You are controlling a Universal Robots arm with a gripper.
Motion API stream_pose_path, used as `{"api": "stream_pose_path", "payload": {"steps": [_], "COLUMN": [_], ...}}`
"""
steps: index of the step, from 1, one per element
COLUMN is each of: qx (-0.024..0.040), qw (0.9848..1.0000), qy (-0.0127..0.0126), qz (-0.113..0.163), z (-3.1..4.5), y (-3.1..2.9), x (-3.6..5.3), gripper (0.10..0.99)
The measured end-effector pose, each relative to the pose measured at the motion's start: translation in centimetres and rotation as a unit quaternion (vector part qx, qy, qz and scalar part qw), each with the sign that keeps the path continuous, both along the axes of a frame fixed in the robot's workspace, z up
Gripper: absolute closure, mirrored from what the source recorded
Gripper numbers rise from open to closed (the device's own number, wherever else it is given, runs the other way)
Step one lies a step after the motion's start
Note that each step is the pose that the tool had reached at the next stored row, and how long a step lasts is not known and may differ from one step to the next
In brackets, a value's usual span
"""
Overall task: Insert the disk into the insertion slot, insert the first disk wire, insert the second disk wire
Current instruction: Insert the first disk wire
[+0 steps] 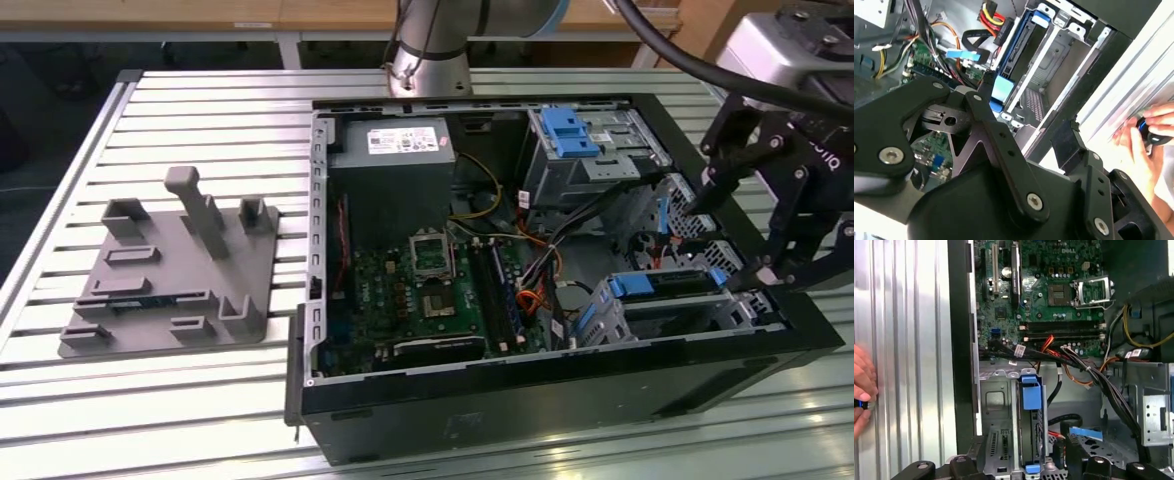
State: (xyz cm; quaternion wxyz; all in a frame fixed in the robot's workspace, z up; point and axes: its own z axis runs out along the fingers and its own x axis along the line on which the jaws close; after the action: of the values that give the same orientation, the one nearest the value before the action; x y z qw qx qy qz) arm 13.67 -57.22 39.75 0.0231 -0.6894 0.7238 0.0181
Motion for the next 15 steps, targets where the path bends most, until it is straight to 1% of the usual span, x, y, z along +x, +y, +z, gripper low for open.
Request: {"api": "stream_pose_path", "payload": {"steps": [1,2,3,5,8,10,11,13,15], "qx": [-0.0015,-0.0058,-0.0141,-0.0317,-0.0589,-0.0767,-0.0832,-0.0914,-0.0945], "qw": [1.0,0.9999,0.9998,0.9994,0.9981,0.9969,0.9964,0.9957,0.9954], "qy": [-0.0012,-0.0026,-0.0038,-0.0045,-0.005,-0.0053,-0.0054,-0.0055,-0.0055], "qz": [-0.007,-0.012,-0.015,-0.016,-0.016,-0.016,-0.016,-0.015,-0.015], "z": [-0.05,-0.08,-0.1,-0.13,-0.17,-0.22,-0.27,-0.42,-0.67], "y": [0.0,0.0,0.0,0.13,0.96,1.68,2.08,2.93,3.72], "x": [0.0,0.0,0.01,0.0,0.0,0.0,0.0,0.02,0.17], "gripper": [0.357,0.357,0.357,0.357,0.357,0.357,0.357,0.357,0.357]}}
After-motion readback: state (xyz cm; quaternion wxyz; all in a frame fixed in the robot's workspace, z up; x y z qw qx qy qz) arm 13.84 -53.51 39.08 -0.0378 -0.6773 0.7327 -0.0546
